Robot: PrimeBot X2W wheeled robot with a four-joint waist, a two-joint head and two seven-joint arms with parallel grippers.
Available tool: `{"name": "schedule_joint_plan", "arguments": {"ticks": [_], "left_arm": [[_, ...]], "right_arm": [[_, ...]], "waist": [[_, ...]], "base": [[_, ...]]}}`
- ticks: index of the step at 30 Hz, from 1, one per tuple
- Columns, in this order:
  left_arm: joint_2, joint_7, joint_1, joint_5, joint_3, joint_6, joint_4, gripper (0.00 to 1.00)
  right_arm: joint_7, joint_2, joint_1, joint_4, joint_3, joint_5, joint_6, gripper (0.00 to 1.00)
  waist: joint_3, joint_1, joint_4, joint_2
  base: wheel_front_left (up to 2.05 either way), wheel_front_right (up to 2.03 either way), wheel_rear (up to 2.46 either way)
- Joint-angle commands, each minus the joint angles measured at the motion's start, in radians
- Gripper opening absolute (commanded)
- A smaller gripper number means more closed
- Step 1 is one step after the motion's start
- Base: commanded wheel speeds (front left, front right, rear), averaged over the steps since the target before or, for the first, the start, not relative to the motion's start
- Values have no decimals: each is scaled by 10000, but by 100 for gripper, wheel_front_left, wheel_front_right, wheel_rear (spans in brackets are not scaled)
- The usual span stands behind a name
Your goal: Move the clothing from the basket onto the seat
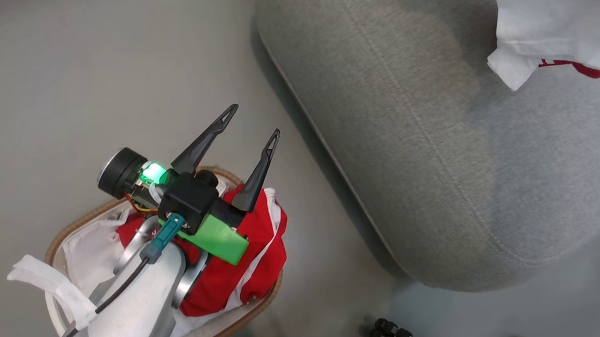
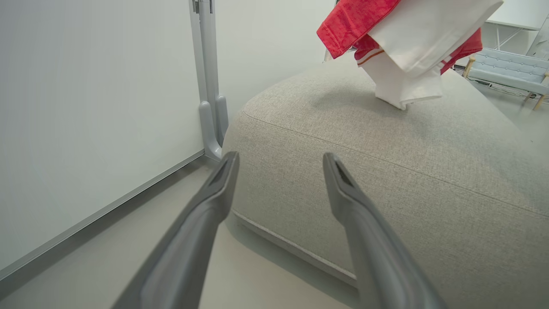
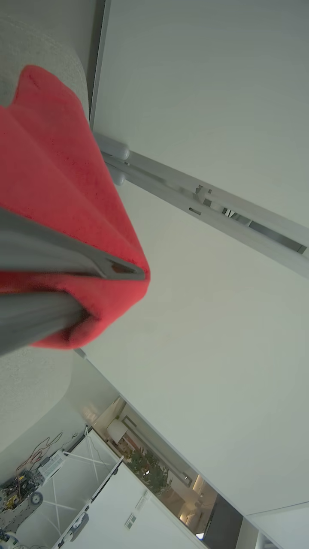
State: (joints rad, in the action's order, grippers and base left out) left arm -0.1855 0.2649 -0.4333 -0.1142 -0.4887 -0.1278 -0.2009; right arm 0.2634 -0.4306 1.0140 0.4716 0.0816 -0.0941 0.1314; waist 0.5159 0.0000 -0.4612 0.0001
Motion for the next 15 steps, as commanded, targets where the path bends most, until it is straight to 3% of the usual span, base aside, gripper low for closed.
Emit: {"name": "schedule_joint_plan", "arguments": {"ticks": [1, 12, 13, 14, 15], "left_arm": [[-143, -7, -216, -58, 23, -47, -4, 100], [-298, -7, -37, -173, 264, -48, -327, 100], [-264, -7, -11, -177, 287, -48, -369, 100], [-228, -7, 43, -175, 330, -49, -429, 100], [-191, -7, 91, -174, 371, -48, -460, 100]], "right_arm": [[20, 85, -81, 237, -322, 108, -14, 0], [20, 1335, -1749, 1676, -1890, 846, -14, 3], [20, 1407, -1951, 1718, -2003, 891, -14, 18], [20, 1506, -2226, 1755, -2158, 966, -14, 39], [20, 1578, -2443, 1746, -2293, 1002, -14, 46]], "waist": [[678, 0, 616, -1], [724, 0, 889, -1], [652, 0, 899, -1], [526, 0, 915, -1], [431, 0, 928, -1]], "base": [[0, 0, 0], [0, 0, 0], [0, 0, 0], [0, 0, 0], [0, 0, 0]]}}
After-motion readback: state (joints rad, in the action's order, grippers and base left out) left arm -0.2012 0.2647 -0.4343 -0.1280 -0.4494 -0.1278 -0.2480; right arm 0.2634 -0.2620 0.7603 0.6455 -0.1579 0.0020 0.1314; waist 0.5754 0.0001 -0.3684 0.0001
